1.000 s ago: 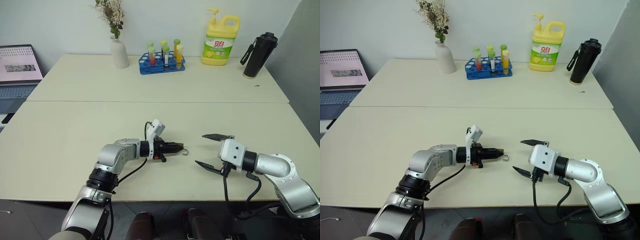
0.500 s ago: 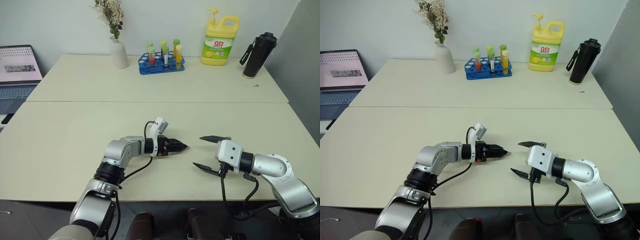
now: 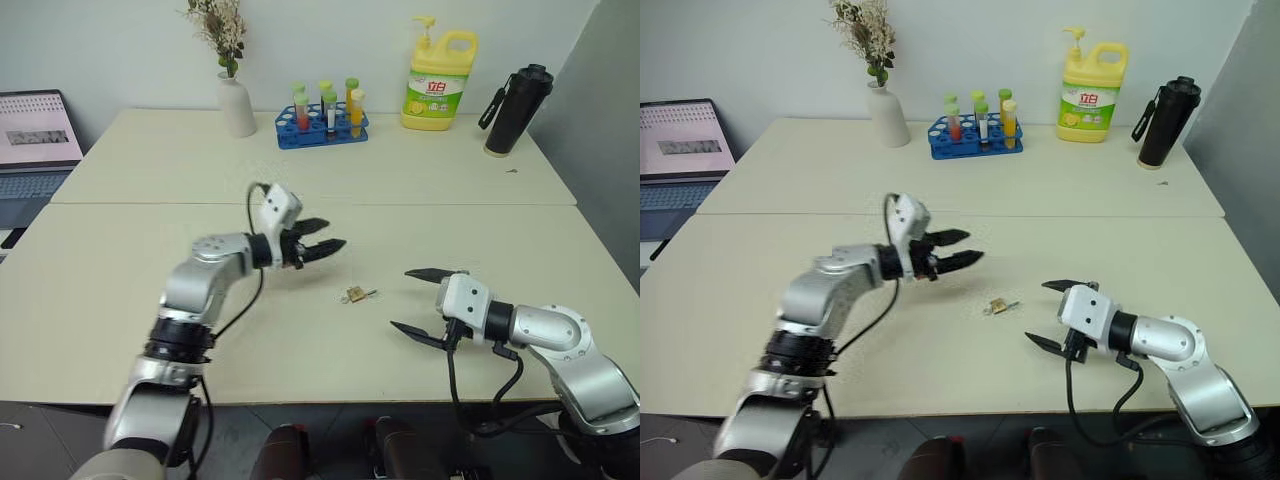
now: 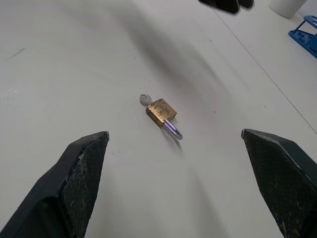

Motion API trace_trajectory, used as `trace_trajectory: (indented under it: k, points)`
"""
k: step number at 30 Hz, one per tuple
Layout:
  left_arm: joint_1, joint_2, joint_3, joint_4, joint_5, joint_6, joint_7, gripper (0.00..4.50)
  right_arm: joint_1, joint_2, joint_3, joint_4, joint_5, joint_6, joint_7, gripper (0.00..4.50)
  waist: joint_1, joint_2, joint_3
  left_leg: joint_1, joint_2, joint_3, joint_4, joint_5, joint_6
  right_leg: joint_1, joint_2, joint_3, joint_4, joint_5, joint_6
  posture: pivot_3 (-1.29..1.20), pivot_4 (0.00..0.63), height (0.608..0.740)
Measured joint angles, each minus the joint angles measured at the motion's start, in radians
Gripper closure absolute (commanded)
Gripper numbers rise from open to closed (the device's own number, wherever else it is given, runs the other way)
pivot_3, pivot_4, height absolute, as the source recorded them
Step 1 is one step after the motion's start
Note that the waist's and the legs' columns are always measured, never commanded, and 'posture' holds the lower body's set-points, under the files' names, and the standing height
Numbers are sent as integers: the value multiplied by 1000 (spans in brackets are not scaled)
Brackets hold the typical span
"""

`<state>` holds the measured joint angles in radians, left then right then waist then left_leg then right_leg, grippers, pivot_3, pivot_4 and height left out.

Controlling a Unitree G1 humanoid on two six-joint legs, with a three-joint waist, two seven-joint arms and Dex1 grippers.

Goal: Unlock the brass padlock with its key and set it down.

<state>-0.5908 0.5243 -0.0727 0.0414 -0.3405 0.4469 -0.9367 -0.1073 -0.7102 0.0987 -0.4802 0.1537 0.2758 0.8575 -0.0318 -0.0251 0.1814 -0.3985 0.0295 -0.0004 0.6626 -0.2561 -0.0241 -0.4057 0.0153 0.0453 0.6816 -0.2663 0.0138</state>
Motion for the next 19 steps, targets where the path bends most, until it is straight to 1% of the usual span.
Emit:
trace_trajectory:
  k: [5, 11, 15, 19]
  points:
    - [196, 162, 0, -171, 28, -69, -76, 1462, 22, -37, -30, -30, 68, 19, 45, 0, 2, 0, 0, 0, 0, 0, 0, 0, 0, 0, -2, 0, -1, 0, 0, 0, 150, 740]
    - [362, 285, 49, -325, 2, -79, -144, 1462, 29, -79, -69, -55, 155, 70, 89, 0, 5, 0, 0, 0, 1, 0, 1, 0, 0, 0, -2, -1, -1, 0, 0, 0, 150, 740]
    - [402, 289, 78, -378, -31, -59, -144, 1462, 26, -103, -76, -54, 174, 82, 110, 0, 6, -1, 0, 0, 0, 0, 1, 0, 0, 0, -2, -1, -1, -1, 0, 0, 150, 740]
    - [415, 291, 80, -422, -56, -38, -144, 1462, 17, -110, -76, -35, 180, 82, 128, 0, 4, -1, 0, 0, 1, 0, 1, 0, 0, 0, -2, -1, -1, -1, 1, 0, 150, 740]
